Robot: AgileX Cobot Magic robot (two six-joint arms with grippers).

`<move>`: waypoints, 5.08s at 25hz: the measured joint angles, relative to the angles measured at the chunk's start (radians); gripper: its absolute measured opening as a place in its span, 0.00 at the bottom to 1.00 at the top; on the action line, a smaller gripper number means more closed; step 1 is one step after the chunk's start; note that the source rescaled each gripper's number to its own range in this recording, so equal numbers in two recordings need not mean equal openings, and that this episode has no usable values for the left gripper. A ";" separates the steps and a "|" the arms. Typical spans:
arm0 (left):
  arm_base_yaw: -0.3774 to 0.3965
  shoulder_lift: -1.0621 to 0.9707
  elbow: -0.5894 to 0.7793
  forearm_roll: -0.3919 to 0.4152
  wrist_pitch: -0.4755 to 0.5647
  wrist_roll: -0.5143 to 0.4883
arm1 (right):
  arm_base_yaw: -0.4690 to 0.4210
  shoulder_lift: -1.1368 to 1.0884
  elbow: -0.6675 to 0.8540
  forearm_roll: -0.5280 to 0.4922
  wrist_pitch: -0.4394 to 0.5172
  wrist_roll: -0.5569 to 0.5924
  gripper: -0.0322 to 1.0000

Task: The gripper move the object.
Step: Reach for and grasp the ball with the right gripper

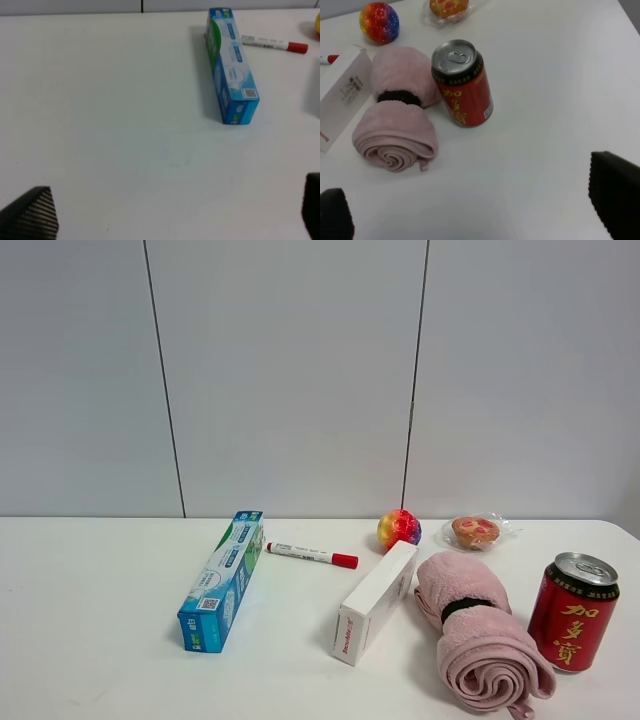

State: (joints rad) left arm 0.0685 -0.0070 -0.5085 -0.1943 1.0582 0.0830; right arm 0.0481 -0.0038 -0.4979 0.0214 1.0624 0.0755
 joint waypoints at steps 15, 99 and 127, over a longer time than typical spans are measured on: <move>0.000 0.000 0.000 0.000 0.000 0.000 | 0.000 0.000 0.000 0.000 0.000 0.000 0.97; 0.000 0.000 0.000 -0.001 0.000 -0.001 | 0.199 2.157 -1.310 0.163 -0.412 -0.267 0.92; 0.000 0.000 0.000 -0.001 0.000 -0.001 | 0.199 2.371 -1.310 0.202 -0.531 -0.269 0.91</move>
State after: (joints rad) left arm 0.0685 -0.0070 -0.5085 -0.1953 1.0582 0.0817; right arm 0.2473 2.3675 -1.8078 0.2234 0.5314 -0.1936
